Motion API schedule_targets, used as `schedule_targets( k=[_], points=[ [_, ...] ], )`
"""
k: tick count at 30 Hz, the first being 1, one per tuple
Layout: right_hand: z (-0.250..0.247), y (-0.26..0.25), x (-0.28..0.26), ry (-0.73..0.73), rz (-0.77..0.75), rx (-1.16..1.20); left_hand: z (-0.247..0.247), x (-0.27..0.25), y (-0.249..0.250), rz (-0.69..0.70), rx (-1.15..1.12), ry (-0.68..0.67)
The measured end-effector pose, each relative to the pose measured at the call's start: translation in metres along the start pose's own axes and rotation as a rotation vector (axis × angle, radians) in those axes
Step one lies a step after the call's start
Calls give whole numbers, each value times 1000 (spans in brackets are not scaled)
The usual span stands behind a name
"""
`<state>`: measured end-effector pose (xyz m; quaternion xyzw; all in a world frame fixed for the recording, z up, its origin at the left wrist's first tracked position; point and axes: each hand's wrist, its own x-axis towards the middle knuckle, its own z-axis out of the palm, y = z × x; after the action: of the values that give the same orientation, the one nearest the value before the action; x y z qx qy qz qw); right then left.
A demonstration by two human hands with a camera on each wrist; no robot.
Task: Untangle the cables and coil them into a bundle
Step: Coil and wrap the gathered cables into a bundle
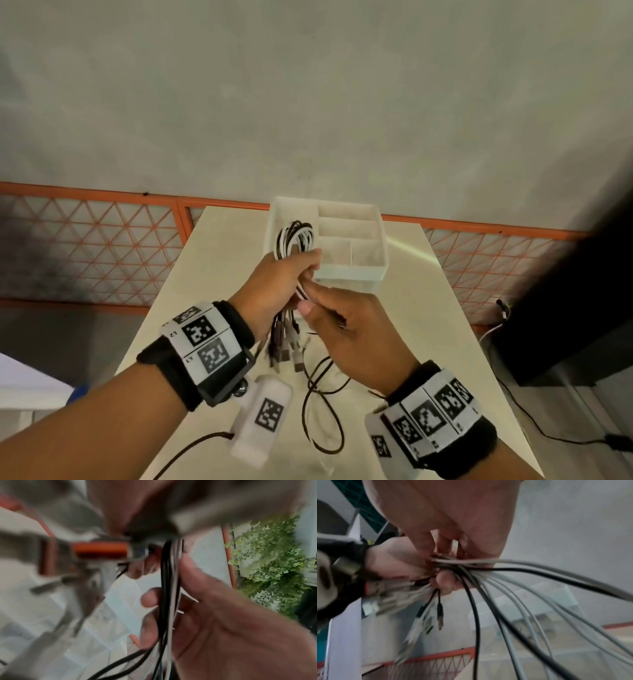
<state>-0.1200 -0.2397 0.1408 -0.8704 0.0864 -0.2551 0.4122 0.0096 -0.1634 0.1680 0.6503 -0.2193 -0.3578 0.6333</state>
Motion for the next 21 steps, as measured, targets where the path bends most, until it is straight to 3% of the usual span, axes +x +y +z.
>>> schedule_targets(
  k=[2, 4, 7, 9, 12, 15, 18, 21],
  points=[
    [-10, -3, 4, 141, 103, 44, -5, -1, -1, -14, 45, -59],
    [-21, -9, 15, 295, 96, -24, -9, -4, 1, -5, 88, -103],
    [-28, -22, 33, 156, -124, -212, -7, -9, 5, 72, 275, -195],
    [-30, -28, 41, 118, -167, -261, -6, -11, 6, 96, 354, -213],
    [-31, -31, 44, 197, -120, -230, -9, -13, 7, 143, 382, -230],
    [-27, -33, 43, 134, -102, -252, -14, -14, 3, 179, 381, -242],
    [-27, -35, 45, 190, -20, -247, -14, -14, -2, 220, 380, -241],
    [-27, -39, 45, 168, 88, -44, -13, -10, -7, 261, 343, -158]
  ],
)
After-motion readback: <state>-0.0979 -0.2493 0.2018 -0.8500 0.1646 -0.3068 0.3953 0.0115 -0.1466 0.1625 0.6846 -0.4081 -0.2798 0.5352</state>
